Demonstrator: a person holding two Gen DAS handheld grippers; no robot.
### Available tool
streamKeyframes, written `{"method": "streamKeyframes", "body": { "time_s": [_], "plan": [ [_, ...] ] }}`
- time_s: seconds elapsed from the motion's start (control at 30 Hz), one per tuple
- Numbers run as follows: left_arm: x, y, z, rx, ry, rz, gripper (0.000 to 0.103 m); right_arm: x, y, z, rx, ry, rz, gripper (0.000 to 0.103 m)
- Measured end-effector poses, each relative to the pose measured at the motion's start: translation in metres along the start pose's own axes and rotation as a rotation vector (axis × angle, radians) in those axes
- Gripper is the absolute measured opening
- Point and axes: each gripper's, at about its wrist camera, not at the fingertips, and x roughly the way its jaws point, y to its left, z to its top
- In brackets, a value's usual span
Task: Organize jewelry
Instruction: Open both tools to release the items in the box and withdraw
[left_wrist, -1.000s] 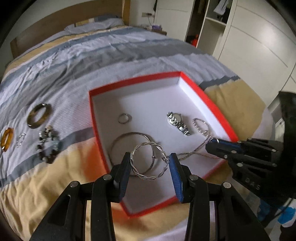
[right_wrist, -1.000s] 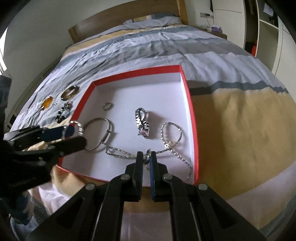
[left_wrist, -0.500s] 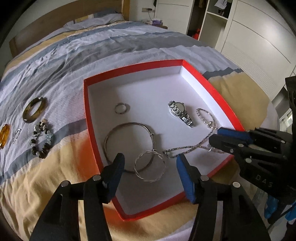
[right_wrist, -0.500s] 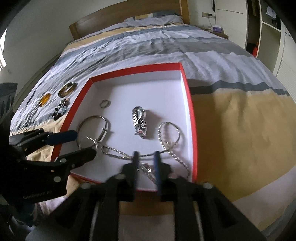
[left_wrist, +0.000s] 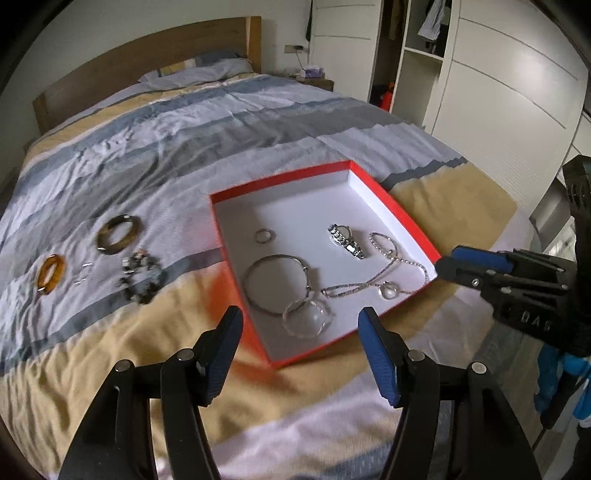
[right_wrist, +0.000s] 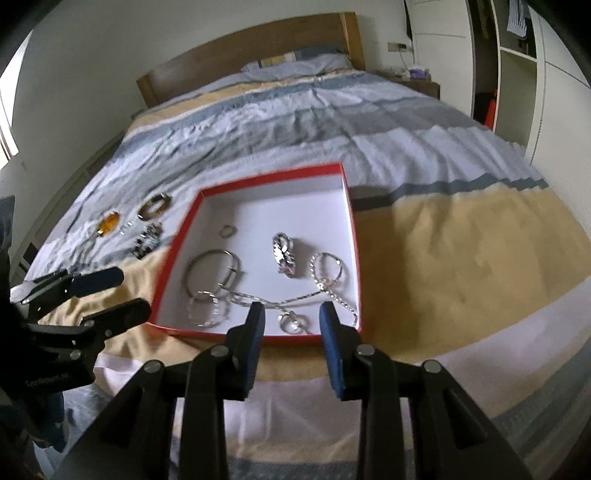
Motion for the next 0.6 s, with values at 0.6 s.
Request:
{"method": "streamKeyframes", "body": {
  "time_s": [0.6],
  "plan": [
    [-0.184, 0.042, -0.072, -0.162, -0.284, 0.258, 0.102, -0.109, 0.097, -0.017, -0.08, -0.156, 0.059, 0.05]
  ]
}}
